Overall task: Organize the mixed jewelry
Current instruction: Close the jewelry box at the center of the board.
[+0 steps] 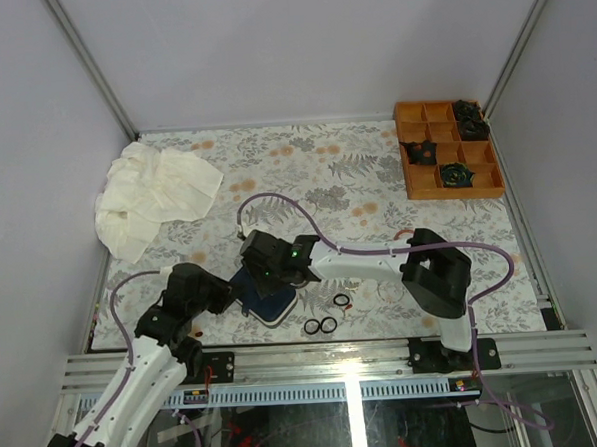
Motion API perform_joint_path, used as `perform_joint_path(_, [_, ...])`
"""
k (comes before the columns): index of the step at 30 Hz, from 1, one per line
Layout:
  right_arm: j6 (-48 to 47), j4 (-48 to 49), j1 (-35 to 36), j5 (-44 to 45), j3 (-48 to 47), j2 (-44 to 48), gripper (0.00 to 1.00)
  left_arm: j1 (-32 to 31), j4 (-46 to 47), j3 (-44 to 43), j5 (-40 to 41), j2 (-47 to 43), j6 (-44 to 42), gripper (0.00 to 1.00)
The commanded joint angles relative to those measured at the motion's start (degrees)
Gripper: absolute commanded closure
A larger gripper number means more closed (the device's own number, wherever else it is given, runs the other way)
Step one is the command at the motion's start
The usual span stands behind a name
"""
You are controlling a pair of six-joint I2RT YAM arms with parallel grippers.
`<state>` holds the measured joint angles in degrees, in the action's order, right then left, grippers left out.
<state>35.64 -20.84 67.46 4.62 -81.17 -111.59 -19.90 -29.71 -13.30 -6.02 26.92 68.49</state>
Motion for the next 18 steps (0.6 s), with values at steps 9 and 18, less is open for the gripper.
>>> perform_joint_path(9, [-0.76,6.59,-3.22,-0.8,4.02,-7.41,0.55,-1.66,-5.94,0.84,4.92,-7.59,1.89,1.0])
perform_joint_path(18, [1.66,8.78,-3.19,-0.63,3.59,-8.86,0.57,-2.25,-19.01,-1.87,6.05,-11.7,6.59,0.99])
